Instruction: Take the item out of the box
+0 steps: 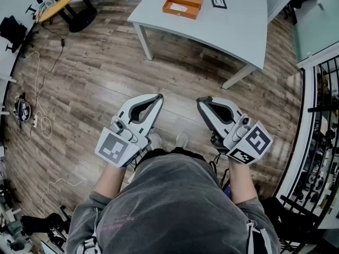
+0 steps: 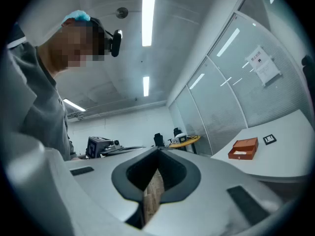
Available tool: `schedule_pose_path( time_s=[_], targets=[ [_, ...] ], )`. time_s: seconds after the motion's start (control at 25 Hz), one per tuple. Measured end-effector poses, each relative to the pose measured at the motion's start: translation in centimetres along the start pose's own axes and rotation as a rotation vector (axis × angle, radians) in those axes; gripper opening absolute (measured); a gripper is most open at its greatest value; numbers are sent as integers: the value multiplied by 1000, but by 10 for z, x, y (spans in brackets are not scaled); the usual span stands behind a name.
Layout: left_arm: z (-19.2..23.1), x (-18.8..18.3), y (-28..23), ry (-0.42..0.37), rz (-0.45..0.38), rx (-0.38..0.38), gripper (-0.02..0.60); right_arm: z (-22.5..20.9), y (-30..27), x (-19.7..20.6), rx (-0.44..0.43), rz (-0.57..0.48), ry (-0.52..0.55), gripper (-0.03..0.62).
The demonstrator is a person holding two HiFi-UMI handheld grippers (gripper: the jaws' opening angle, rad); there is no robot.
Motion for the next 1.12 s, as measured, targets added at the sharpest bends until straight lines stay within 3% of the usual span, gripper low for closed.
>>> schedule_pose_path(
  time_s=[0.48, 1.12],
  targets=[
    [-7, 9, -18, 2, 11, -6, 6, -15, 9, -6, -6, -3, 20, 5],
    [-21, 34, -53, -2, 69, -19, 6, -64, 33, -2, 14, -12, -53, 5]
  ],
)
Point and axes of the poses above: the fingertips, and each gripper's own axes: y backward along the fingers, z to its left, x out of its underside, the point moved 5 cm from there along y, backward along the fingers, and after that the axes turned 14 degrees about -z, right-handed, at the moved point
